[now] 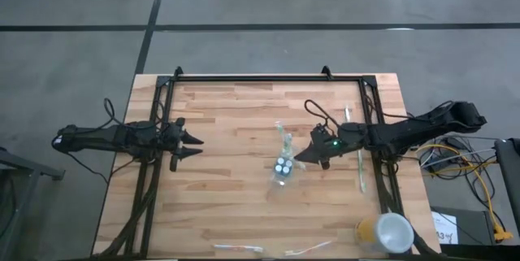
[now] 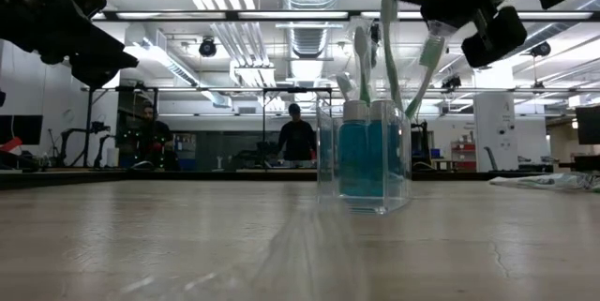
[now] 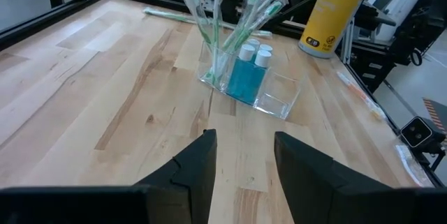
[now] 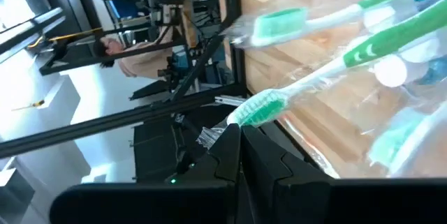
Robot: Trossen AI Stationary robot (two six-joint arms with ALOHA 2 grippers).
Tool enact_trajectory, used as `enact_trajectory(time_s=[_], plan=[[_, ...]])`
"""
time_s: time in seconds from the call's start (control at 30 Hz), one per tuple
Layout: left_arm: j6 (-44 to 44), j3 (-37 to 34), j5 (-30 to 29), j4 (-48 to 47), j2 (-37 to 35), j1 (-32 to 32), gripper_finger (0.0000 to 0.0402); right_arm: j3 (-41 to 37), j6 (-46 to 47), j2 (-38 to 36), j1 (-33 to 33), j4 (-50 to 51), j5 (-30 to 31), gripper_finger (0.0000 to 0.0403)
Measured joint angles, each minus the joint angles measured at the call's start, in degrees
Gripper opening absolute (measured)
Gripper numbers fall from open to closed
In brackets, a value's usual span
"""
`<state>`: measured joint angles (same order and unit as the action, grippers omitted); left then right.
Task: Pick & Place toothbrushing station
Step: Put the white green toothbrush into the back side of the transparent organizer
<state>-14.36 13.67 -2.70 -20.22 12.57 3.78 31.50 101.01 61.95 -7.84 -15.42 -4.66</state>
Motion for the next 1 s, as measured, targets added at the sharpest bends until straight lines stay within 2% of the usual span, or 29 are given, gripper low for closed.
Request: enact_trajectory(time_s=[0.57,0.83,1.0], plan=[[0.0,0.0,-0.1,0.0,0.0,0.0,0.0149,-1.3,2.4,6.2,3.2,-0.3,-0.4,0.0008],[0.0,0.0,-0.2,0.0,0.0,0.0,0.0149,-1.0,-6.3,5.6,3.3,0.2,-0.1,0.0008],[0.0,0.0,-0.2,0.0,0.0,0.0,0.0149,-1.0,-4.1,5.7,3.2,0.3,-0.1,0.0008]])
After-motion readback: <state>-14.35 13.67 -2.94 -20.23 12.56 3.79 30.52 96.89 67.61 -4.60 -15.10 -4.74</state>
